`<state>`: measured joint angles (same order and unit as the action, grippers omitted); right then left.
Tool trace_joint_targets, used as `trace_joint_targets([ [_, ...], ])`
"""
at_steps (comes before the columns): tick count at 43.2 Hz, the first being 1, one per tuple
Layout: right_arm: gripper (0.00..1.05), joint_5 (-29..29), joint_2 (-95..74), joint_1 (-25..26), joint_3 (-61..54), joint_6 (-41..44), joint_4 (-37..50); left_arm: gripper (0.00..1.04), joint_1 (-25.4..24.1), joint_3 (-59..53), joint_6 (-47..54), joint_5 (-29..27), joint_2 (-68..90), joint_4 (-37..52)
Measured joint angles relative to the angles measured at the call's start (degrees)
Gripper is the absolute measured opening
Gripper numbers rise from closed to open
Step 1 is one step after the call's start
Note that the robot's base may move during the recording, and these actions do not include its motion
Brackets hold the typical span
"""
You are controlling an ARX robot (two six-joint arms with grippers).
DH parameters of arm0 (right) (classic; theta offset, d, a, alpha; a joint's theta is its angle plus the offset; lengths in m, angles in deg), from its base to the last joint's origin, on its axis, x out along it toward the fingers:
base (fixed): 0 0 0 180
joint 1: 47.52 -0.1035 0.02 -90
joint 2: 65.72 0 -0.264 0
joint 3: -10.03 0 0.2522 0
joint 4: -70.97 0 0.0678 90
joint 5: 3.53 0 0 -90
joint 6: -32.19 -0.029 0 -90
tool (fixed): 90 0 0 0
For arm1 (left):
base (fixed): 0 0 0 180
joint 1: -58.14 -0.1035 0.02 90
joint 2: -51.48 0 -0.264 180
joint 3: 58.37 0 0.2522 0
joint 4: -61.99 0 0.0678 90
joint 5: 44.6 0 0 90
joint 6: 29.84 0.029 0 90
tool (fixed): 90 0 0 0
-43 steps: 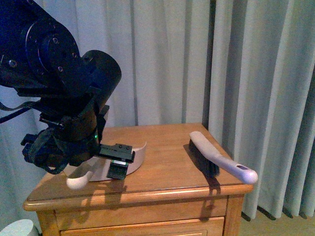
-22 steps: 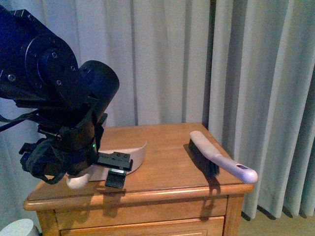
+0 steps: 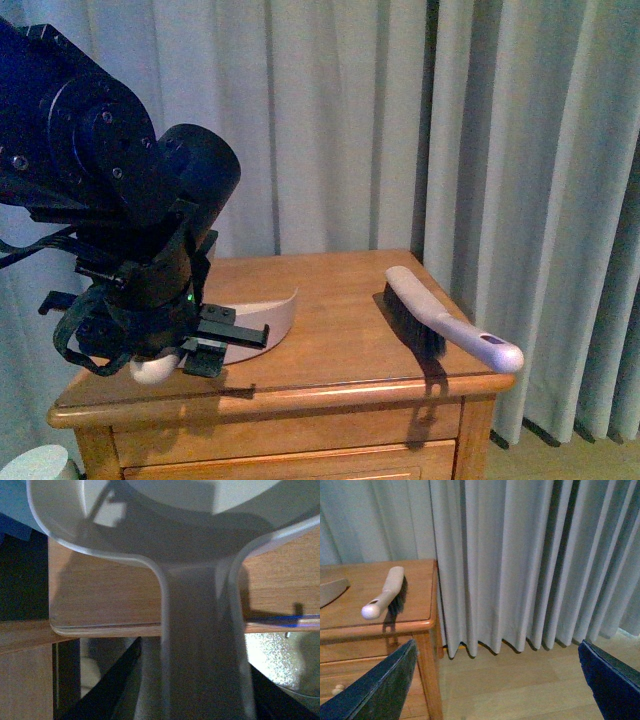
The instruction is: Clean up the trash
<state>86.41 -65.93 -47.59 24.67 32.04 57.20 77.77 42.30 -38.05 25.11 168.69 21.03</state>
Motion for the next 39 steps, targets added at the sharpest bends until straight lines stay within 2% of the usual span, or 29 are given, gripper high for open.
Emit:
trace_joint_targets([
  [3,0.97,0.0,0.0,0.0,0.0,-0.02,0.0,0.31,0.0,0.0,0.22,0.37,0.0,0.44],
  [5,0.97,0.0,0.0,0.0,0.0,-0.02,0.0,0.27,0.02,0.0,0.33,0.39,-0.02,0.72],
  [14,0.97,0.0,0.0,0.0,0.0,-0.02,0.0,0.26,0.02,-1.27,1.88,0.61,-1.2,3.41],
  [20,0.97,0.0,0.0,0.0,0.0,-0.02,0.0,0.26,0.33,-3.96,4.85,-1.31,-4.57,10.08],
  [25,0.97,0.0,0.0,0.0,0.0,-0.02,0.0,0.26,1.09,-9.53,9.55,-3.37,-11.15,22.6],
  [31,0.97,0.0,0.0,0.0,0.0,-0.02,0.0,0.26,2.16,-20.24,14.95,-2.67,-22.86,41.55],
  [39,0.97,0.0,0.0,0.0,0.0,-0.02,0.0,0.26,2.51,-36.79,21.29,-0.92,-40.33,57.72],
])
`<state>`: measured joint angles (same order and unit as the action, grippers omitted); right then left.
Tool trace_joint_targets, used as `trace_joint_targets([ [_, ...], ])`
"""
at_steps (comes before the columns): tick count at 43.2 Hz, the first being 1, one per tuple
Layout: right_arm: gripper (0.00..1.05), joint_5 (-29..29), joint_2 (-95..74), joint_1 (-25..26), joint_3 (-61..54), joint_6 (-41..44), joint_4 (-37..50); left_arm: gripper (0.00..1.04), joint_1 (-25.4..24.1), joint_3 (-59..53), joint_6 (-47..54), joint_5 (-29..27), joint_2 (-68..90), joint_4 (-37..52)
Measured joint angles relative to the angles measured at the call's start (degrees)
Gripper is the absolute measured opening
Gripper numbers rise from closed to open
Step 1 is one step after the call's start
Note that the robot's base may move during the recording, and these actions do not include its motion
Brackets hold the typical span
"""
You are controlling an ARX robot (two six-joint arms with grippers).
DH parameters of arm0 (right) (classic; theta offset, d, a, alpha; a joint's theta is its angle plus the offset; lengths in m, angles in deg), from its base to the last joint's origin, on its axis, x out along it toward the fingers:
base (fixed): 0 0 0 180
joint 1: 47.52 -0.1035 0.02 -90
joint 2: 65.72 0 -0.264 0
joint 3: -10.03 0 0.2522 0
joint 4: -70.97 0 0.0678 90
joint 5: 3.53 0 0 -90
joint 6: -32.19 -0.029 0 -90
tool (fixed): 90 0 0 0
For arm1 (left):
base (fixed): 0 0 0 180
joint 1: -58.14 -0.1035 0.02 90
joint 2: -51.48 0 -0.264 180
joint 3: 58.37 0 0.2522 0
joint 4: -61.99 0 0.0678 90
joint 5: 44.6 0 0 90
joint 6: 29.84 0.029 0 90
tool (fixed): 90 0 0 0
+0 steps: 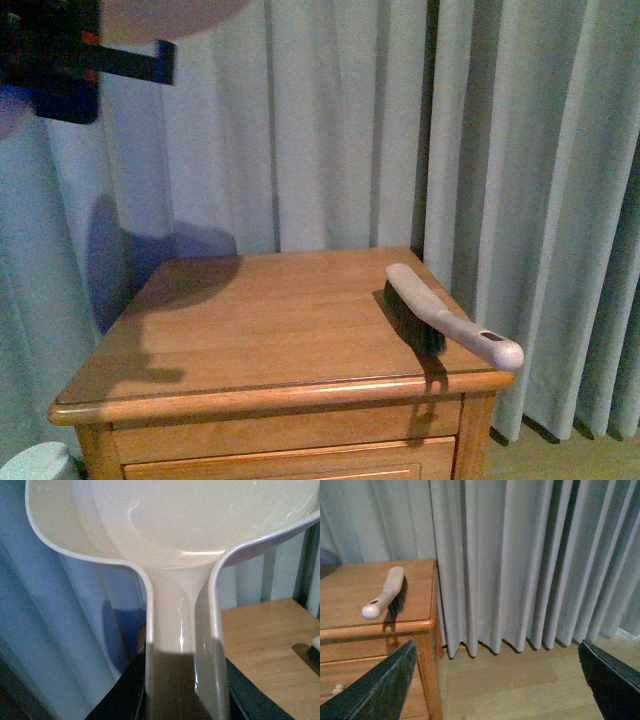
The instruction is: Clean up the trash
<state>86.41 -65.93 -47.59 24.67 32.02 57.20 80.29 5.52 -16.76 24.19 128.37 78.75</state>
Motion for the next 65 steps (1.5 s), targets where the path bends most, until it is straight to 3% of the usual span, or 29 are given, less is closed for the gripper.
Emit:
trace_joint_targets([
  [5,0.97,0.0,0.0,0.0,0.0,0.02,0.0,0.26,-0.15,-9.64,1.99,1.62,-10.88,3.26],
  [14,0.97,0.0,0.0,0.0,0.0,0.0,0.0,0.26,-1.7,-21.33,2.95,5.53,-27.02,0.98],
  [23,0.97,0.0,0.0,0.0,0.0,0.0,0.0,0.26,-4.63,-29.59,2.86,8.35,-43.1,-7.58],
  [37,0.97,0.09,-0.02,-0.02,0.0,0.02,-0.02,0.26,-17.05,-36.72,-3.41,15.37,-65.37,-26.86],
  [40,0.97,9.14,-1.84,-2.78,0.26,2.08,-0.31,0.26,-17.64,-37.35,-4.15,15.39,-66.4,-27.58],
  [42,0.97,18.23,-5.05,-5.99,0.83,3.91,0.33,0.26,-17.77,-37.62,-4.5,15.37,-66.47,-27.74],
  [45,0.97,25.51,-9.92,-8.83,1.57,5.55,3.15,0.26,-17.86,-37.75,-4.9,15.3,-66.53,-27.76],
  [48,0.97,28.48,-15.43,-9.94,3.08,5.68,6.14,0.26,-17.9,-37.75,-5.01,15.74,-66.62,-27.76],
  [59,0.97,22.86,-39.54,-10.21,17.68,2.45,10.88,0.26,-17.9,-37.75,-5.11,15.63,-66.73,-27.76],
  [65,0.97,18.8,-56.33,-11.67,32.44,-2.19,5.05,0.26,-17.9,-37.75,-5.22,15.67,-66.73,-27.76],
])
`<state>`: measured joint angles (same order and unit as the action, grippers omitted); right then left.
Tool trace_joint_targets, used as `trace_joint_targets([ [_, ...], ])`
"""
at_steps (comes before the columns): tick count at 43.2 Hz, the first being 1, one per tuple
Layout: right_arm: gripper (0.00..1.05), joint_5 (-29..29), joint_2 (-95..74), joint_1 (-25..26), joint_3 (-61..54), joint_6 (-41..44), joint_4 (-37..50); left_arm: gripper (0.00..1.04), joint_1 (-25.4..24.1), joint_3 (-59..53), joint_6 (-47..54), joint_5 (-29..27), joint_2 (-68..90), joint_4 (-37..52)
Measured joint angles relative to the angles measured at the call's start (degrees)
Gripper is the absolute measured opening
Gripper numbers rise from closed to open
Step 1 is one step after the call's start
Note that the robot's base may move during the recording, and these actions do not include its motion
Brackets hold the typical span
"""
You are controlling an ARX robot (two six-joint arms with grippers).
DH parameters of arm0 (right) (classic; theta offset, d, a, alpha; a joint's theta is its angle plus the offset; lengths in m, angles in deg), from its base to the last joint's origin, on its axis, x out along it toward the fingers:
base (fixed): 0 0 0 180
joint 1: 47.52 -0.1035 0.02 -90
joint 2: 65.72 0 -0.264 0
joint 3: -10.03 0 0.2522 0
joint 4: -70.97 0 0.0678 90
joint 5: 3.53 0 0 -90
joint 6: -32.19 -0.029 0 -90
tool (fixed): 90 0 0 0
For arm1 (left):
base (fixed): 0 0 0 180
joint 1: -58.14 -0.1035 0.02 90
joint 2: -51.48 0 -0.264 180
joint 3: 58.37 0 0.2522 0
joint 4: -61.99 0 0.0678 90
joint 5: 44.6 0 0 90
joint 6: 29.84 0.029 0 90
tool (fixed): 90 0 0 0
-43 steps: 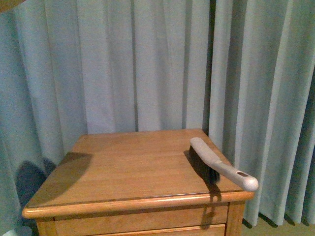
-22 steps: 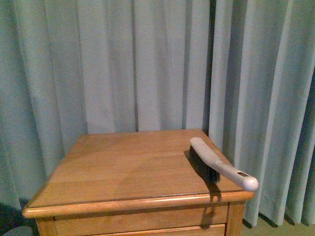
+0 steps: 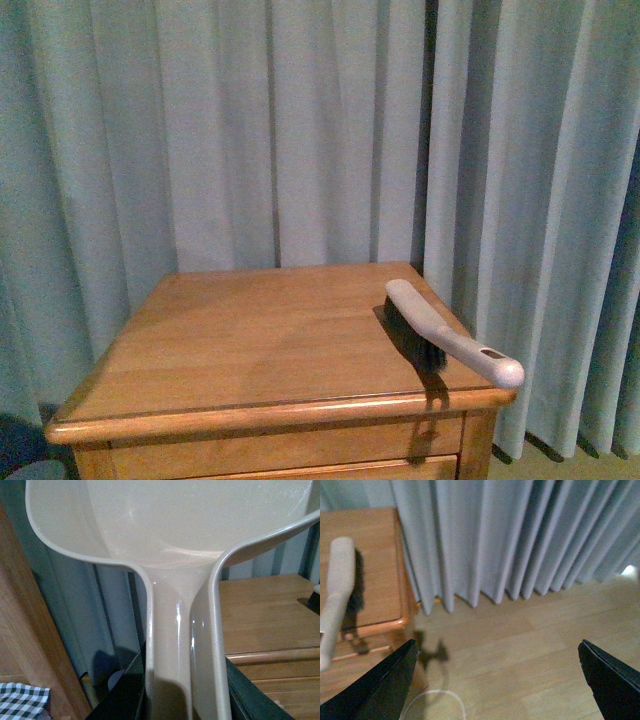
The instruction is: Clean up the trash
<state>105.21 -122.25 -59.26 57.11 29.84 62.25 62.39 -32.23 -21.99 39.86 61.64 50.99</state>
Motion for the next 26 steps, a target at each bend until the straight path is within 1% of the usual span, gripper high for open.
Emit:
trace_joint_targets([
  [3,0.97,-2.82,-10.45,-2.21,10.05,-3.06,-6.51,0.26,0.0,0.0,-0.02,-0.02,-0.02,0.0],
  [6,0.97,-3.89,-18.1,-4.33,18.53,-5.14,-11.72,0.26,-0.02,0.0,-0.04,-0.04,-0.02,0.0],
  [9,0.97,-6.71,-25.09,-5.97,26.82,-8.13,-17.51,0.26,-0.02,0.0,-0.04,-0.02,-0.02,0.0],
  [14,0.97,-9.57,-35.21,-8.17,37.16,-12.0,-25.92,0.26,-0.02,0.0,-0.07,-0.07,-0.02,0.0],
  [18,0.97,-9.57,-41.4,-9.57,41.94,-13.42,-29.22,0.26,-0.02,0.0,-0.07,-0.04,-0.02,0.0],
  [26,0.97,-10.27,-48.72,-11.43,46.82,-16.26,-30.01,0.26,-0.02,0.0,-0.07,-0.02,-0.02,0.0],
])
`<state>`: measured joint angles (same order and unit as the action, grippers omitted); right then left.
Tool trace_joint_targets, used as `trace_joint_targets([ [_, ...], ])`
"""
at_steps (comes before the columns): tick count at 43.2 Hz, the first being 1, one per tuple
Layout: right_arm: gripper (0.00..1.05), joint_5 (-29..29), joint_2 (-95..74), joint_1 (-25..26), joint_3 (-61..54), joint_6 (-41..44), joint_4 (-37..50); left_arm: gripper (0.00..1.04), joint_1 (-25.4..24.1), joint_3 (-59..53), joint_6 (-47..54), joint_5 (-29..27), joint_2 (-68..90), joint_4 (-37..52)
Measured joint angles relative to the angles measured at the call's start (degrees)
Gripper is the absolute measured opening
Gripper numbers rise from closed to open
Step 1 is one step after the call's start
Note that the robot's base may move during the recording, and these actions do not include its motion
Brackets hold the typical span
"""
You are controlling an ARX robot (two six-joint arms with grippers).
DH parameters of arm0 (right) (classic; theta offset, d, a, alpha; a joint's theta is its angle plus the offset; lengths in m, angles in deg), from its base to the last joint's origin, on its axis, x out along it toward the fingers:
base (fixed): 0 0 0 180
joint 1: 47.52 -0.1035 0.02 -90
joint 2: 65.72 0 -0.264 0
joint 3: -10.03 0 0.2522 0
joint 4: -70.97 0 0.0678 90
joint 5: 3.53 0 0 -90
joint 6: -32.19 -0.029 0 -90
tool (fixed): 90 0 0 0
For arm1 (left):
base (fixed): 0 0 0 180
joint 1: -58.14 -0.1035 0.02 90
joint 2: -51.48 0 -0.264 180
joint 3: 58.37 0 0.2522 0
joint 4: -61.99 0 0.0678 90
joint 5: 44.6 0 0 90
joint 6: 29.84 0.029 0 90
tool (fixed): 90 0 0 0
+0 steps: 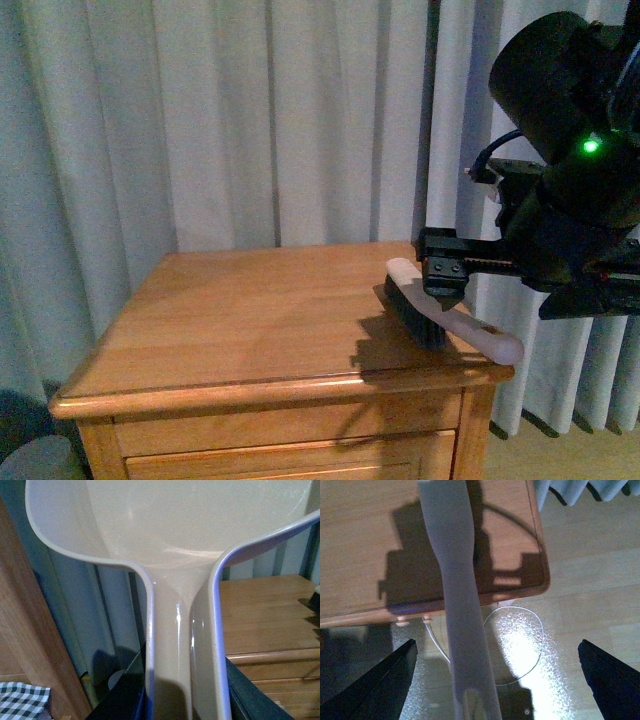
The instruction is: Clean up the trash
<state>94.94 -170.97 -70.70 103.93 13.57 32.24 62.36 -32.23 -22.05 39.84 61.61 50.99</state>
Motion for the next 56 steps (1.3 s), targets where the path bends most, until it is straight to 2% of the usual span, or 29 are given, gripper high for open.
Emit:
trace_joint_targets([
  [21,0.96,-0.42,-5.35,-0.98,0.94,-2.89,2.27,0.26,0.0,0.0,0.0,0.0,0.0,0.0],
  [29,0.65,-0.61,-6.32,-0.55,0.92,-3.15,2.34,0.26,0.0,0.0,0.02,0.0,-0.02,0.0],
  [34,0.52,-0.79,-6.45,-0.48,0.9,-3.28,2.38,0.26,0.0,0.0,0.0,0.0,-0.02,0.0],
  [42,0.22,-1.4,-6.47,-0.48,0.9,-3.32,2.43,0.26,0.0,0.0,0.0,0.0,0.0,0.0],
  [50,0.2,-0.24,-6.08,-0.09,0.61,-2.36,4.5,0.26,0.0,0.0,0.0,0.0,0.0,0.0],
  [56,0.2,3.45,-3.63,-0.13,-1.97,0.87,10.14,0.26,0.0,0.0,0.0,0.0,0.0,0.0],
])
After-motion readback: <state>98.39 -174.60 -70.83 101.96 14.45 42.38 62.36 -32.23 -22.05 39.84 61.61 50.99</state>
